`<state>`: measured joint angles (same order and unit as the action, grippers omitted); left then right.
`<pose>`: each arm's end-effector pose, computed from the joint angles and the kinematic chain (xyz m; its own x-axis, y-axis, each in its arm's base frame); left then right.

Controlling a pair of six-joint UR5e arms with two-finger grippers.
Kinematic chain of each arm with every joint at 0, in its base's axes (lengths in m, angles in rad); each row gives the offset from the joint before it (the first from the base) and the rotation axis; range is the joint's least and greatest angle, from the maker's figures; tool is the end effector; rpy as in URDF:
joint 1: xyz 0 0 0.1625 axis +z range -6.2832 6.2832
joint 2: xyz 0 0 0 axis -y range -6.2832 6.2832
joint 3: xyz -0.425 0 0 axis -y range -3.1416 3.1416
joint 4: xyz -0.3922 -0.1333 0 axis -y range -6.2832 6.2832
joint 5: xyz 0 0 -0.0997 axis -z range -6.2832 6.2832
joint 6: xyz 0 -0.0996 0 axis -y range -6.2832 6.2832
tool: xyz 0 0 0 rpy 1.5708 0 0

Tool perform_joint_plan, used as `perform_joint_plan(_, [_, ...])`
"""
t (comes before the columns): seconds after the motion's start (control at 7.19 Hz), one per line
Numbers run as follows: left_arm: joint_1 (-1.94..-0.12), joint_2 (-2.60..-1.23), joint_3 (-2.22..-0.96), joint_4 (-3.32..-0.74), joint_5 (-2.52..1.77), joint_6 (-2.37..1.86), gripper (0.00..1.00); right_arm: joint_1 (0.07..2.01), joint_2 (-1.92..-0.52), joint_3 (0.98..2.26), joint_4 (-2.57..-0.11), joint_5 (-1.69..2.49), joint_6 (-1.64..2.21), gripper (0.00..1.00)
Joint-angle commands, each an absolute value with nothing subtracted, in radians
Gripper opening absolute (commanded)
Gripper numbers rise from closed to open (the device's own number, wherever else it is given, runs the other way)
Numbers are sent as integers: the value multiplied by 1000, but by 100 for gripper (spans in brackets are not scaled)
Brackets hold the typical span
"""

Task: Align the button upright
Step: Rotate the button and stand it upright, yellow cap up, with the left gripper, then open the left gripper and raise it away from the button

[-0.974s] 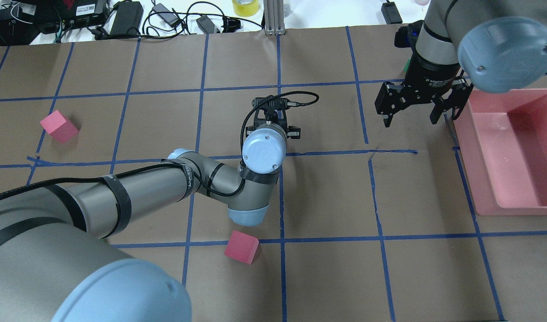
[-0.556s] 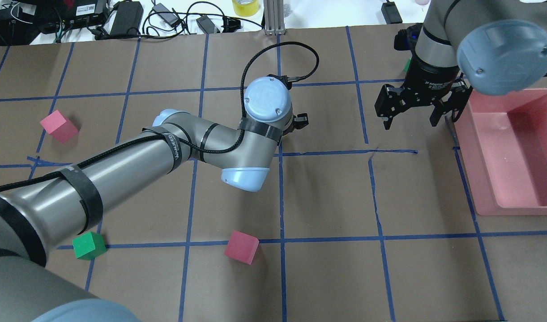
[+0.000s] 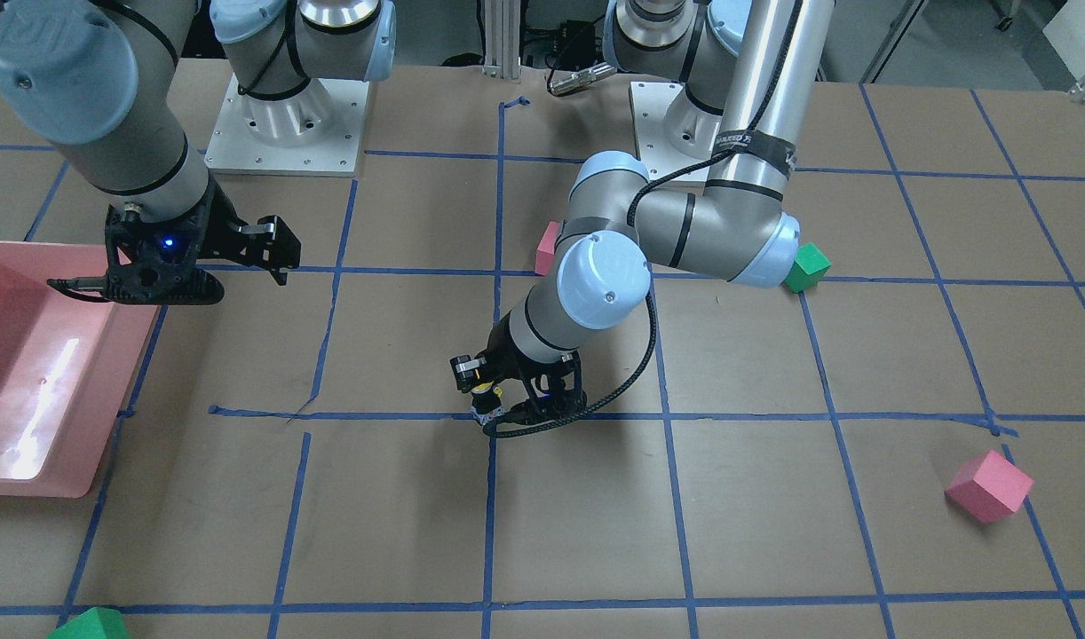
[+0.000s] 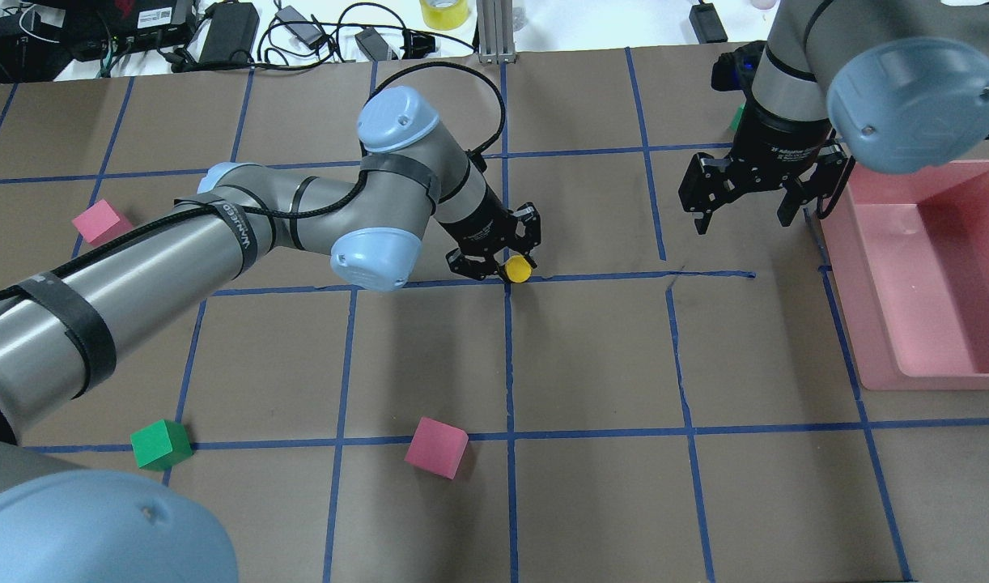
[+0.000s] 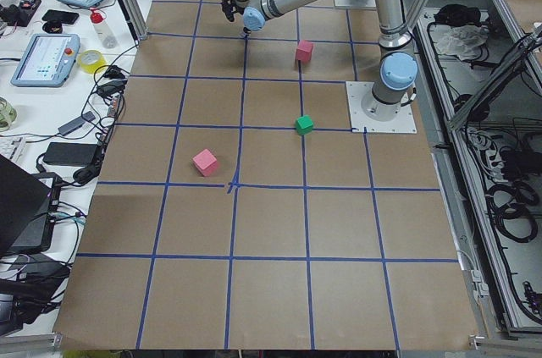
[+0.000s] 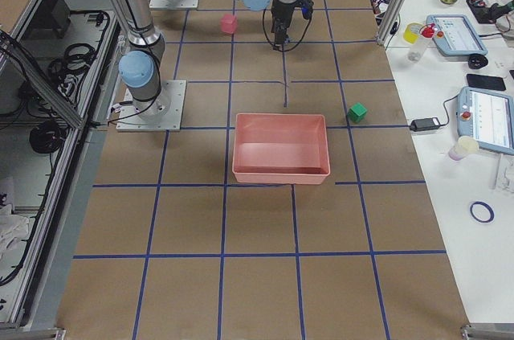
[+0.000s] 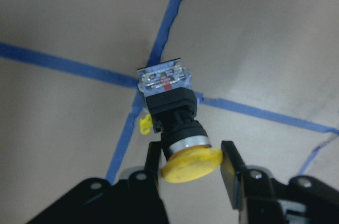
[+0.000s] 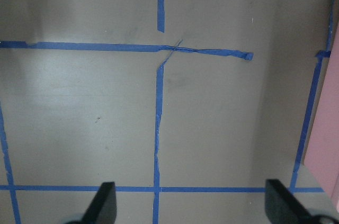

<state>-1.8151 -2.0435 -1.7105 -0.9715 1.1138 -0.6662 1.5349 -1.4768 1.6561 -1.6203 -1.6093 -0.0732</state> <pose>-0.3202 -0.5519 0.2248 -0.8351 -0.4334 0.3388 -0.3488 0.8934 0.2830 0.1110 -0.5161 0.4041 -0.9987 -0.0417 0.0286 -0.0376 0.9906 0.1319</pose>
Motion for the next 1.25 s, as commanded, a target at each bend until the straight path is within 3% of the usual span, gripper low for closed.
perform_joint_plan(0.0, [-1776,-2057,-1663,-1096,1022,-676,0,1536,-1479,1655,-1621,-1609,-77,100])
perform_joint_plan(0.28, [-1776,-2082,-1664,-1100,1022,-669,2,1536,-1480,1654,-1627,-1609,-78,100])
perform_joint_plan(0.42, [-1776,-2082,-1661,-1100,1029,-660,72,1536,-1480,1655,-1628,-1608,-77,100])
perform_joint_plan(0.56, [-1776,-2082,-1657,-1098,1029,-658,100,1536,-1479,1654,-1638,-1608,-75,100])
perform_joint_plan(0.83, [-1776,-2042,-1634,-1103,1081,-641,100,1539,-1477,1654,-1674,-1606,-74,100])
perform_joint_plan(1.11, [-1782,-1941,-1565,-1275,1236,-576,100,1542,-1485,1652,-1687,-1618,-63,100])
